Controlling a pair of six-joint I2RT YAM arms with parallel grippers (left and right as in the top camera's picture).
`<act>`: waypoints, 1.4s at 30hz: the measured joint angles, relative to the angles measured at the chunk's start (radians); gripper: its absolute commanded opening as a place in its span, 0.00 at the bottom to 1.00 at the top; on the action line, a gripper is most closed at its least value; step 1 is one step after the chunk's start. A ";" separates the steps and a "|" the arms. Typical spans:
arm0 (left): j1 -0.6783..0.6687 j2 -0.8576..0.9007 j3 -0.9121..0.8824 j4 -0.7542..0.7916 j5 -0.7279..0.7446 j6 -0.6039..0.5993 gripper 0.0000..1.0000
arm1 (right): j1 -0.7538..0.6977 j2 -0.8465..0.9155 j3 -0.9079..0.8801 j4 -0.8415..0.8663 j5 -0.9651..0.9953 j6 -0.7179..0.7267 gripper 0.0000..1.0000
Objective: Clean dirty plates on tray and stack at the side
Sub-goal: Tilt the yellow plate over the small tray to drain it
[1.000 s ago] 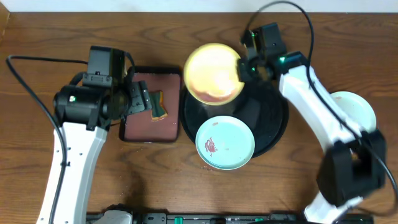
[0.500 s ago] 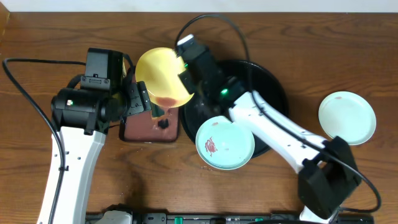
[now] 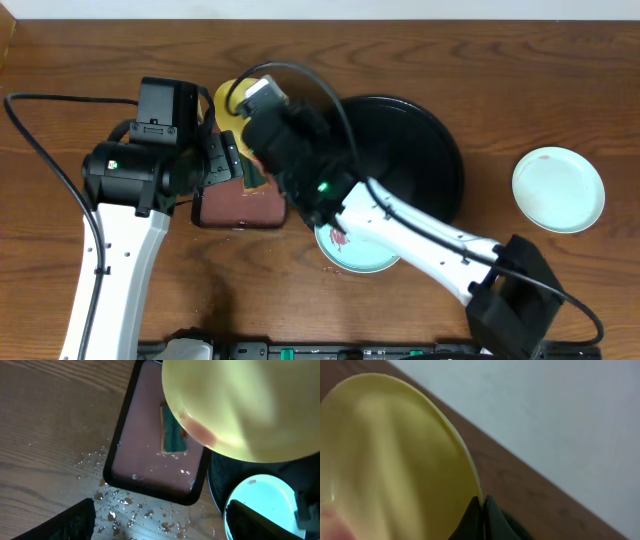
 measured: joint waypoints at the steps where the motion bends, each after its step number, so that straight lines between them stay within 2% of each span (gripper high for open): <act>1: 0.000 0.000 0.000 0.000 0.000 0.000 0.84 | 0.014 0.000 0.000 0.016 0.026 -0.021 0.01; 12: 0.000 0.000 0.000 0.000 0.000 0.000 0.84 | 0.046 0.000 0.000 0.109 0.158 -0.153 0.01; 29: 0.000 0.000 0.000 0.000 0.000 0.000 0.85 | 0.046 0.000 0.000 0.148 0.178 -0.237 0.01; 35: 0.000 0.000 0.000 0.000 0.000 0.000 0.85 | 0.039 0.000 0.000 0.103 0.176 -0.207 0.01; 42: 0.000 0.000 0.000 -0.001 0.000 0.000 0.85 | -0.050 0.000 0.000 -0.051 0.123 -0.023 0.01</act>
